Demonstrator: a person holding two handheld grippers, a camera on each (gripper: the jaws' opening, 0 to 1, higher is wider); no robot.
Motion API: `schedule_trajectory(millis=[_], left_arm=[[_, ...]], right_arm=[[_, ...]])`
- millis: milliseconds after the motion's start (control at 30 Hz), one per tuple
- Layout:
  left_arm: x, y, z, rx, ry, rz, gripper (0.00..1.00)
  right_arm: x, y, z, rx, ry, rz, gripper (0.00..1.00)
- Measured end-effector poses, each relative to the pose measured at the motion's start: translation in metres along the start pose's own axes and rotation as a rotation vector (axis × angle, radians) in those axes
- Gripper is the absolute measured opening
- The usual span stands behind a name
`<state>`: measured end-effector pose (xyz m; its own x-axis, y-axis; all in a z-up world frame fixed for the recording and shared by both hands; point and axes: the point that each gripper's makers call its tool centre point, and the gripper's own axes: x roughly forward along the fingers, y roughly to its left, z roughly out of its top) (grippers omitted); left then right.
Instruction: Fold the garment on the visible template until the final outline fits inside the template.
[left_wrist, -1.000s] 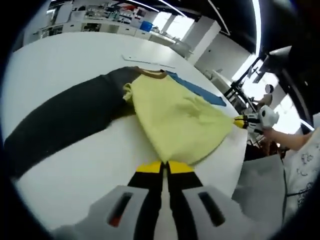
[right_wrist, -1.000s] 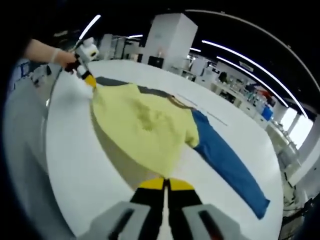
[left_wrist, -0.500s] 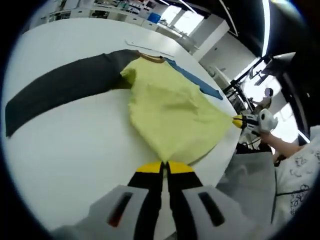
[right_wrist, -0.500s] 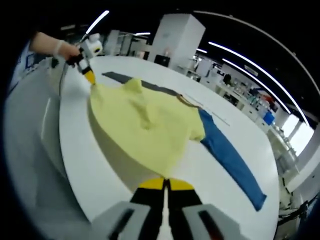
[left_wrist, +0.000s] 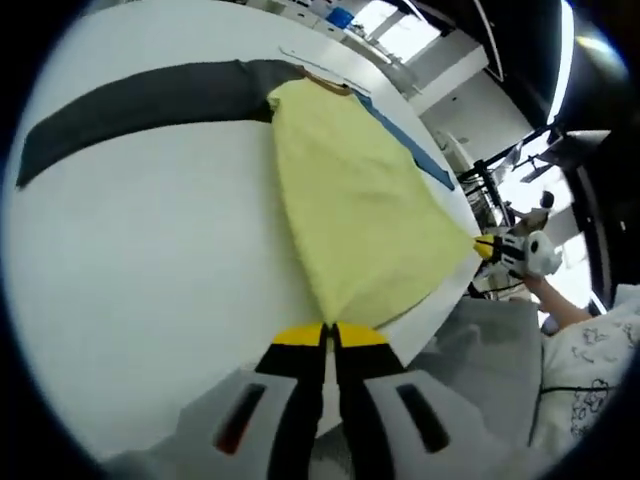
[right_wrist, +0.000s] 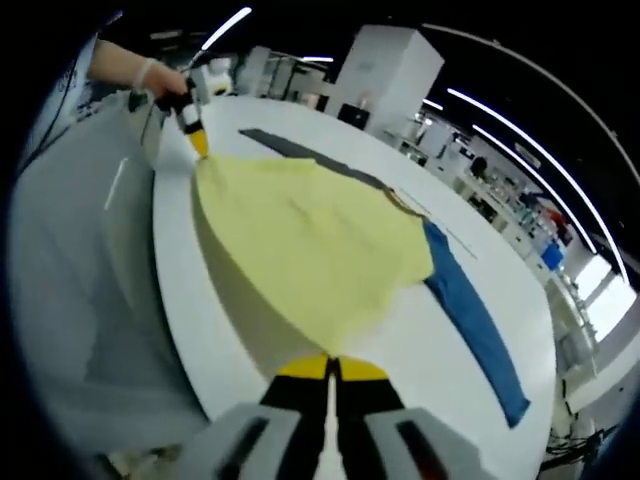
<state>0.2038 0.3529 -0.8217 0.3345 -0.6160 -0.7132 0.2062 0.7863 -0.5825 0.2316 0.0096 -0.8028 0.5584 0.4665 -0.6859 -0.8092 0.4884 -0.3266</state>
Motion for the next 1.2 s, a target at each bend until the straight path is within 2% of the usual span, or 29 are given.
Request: schedule_trajectory(millis=[133,267,333,700,967,1200], left_arm=[[-0.003,0.005,0.0,-0.004,0.001,0.007,0.0],[0.001,0.009,-0.004,-0.009,0.02,0.016,0.0],[0.004,0.012,-0.008,-0.017,0.033,0.026,0.0],[0.012,0.009,-0.017,-0.034,0.056,0.029,0.0],[0.016,0.015,-0.018,-0.063,0.053,0.016,0.0],[0.019,0.002,-0.022,-0.069,0.048,0.0,0.0]], right_arm=[[0.001,0.008,-0.006,-0.009,0.016,0.037,0.0],[0.007,0.016,-0.017,-0.019,0.058,0.075,0.0],[0.01,0.024,-0.023,-0.002,0.081,0.12,0.0],[0.019,0.024,-0.038,-0.034,0.137,0.134,0.0],[0.021,0.023,-0.045,-0.04,0.161,0.138,0.0],[0.021,0.019,-0.047,-0.029,0.173,0.134,0.0]])
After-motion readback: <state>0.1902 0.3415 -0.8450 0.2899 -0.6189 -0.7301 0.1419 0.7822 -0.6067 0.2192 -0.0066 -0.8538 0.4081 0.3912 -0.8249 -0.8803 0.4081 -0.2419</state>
